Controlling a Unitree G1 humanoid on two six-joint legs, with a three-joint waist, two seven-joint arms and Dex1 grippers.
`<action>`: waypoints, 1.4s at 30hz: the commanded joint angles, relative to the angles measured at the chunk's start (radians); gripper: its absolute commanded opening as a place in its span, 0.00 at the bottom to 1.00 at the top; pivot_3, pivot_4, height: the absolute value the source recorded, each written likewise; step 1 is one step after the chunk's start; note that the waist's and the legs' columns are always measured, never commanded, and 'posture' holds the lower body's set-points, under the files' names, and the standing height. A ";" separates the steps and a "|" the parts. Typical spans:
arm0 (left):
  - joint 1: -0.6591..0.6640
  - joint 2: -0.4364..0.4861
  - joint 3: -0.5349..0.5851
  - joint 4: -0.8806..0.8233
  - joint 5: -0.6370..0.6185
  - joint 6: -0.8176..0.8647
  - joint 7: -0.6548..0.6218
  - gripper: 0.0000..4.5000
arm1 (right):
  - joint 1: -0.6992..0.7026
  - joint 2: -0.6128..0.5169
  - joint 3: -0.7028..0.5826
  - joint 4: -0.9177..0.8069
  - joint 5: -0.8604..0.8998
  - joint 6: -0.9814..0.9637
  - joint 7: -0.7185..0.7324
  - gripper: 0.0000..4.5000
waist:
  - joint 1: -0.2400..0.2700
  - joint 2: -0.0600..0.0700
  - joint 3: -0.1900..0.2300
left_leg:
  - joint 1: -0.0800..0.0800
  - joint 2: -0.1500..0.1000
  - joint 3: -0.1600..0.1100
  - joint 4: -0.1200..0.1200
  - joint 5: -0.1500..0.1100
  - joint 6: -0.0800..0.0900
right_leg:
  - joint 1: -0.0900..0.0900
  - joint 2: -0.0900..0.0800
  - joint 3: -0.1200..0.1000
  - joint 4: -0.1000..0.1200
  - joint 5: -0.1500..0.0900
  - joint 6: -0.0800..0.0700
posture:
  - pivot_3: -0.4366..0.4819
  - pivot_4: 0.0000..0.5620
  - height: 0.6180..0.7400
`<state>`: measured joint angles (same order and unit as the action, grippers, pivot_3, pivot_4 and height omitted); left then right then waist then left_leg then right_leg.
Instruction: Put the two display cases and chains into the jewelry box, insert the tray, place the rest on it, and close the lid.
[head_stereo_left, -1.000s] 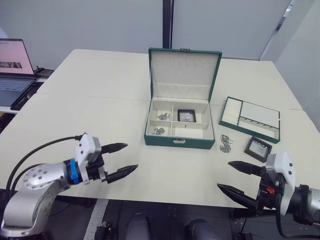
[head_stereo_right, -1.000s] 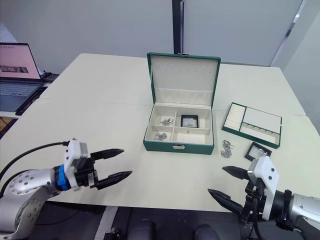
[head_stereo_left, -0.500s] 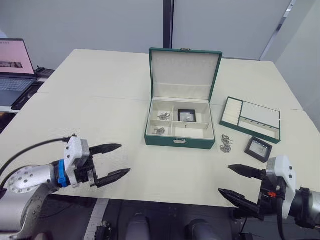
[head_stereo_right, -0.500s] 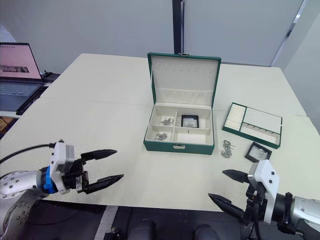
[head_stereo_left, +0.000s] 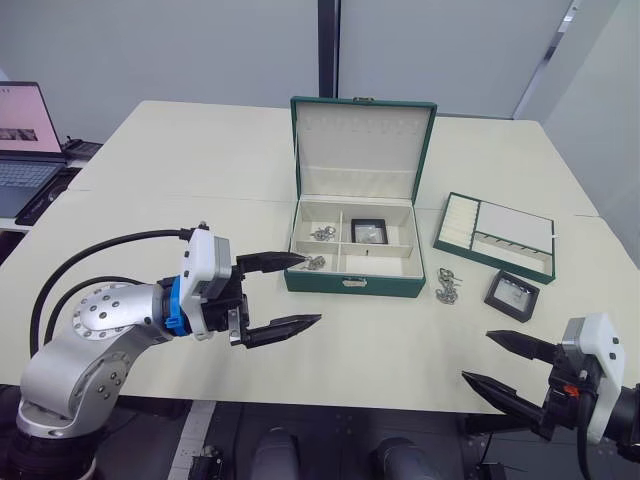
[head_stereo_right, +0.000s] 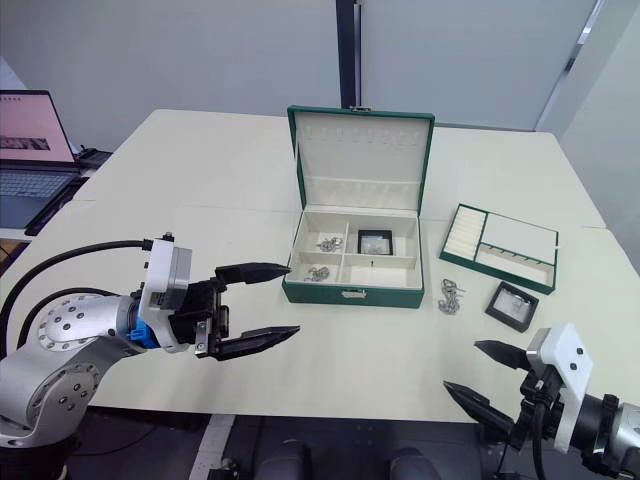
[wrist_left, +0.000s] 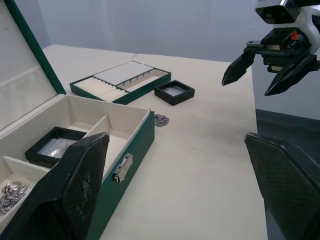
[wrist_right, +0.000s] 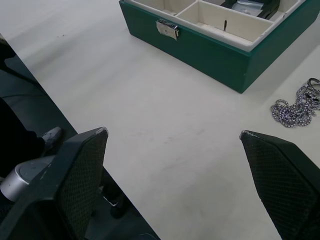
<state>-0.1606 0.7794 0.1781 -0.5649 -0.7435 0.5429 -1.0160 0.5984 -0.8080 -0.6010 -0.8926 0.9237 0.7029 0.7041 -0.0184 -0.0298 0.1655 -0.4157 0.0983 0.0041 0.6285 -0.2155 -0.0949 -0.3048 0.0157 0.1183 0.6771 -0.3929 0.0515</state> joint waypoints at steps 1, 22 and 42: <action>-0.026 0.023 -0.012 -0.015 -0.004 0.014 0.007 1.00 | 0.001 0.003 -0.046 -0.025 0.010 -0.017 -0.003 1.00 | 0.000 0.000 0.000 | 0.000 0.000 0.000 0.000 0.000 0.000 | 0.000 0.000 0.000 0.000 0.000 0.000 | 0.48 0.27 1.00; -0.079 -0.050 -0.141 0.070 0.088 -0.085 -0.024 1.00 | -0.358 -0.338 0.154 0.399 -0.257 0.040 0.102 1.00 | -0.007 0.000 0.000 | 0.000 -0.001 0.002 0.001 0.000 0.000 | 0.000 -0.001 0.002 -0.002 0.000 0.000 | 0.48 0.27 1.00; -0.059 -0.070 -0.166 0.063 0.124 -0.114 -0.013 1.00 | -0.739 -0.266 0.502 0.853 -0.561 -0.212 0.294 1.00 | -0.010 0.004 0.002 | 0.001 -0.001 0.002 0.001 0.000 0.000 | 0.001 -0.001 0.002 -0.001 0.000 0.000 | 0.48 0.27 1.00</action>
<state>-0.2214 0.7087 0.0065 -0.4783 -0.6251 0.4487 -1.0328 -0.1236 -1.0719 -0.0906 -0.0326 0.3714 0.5071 0.9824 -0.0288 -0.0260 0.1675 -0.4147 0.0977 0.0060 0.6297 -0.2152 -0.0952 -0.3038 0.0151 0.1203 0.6760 -0.3927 0.0515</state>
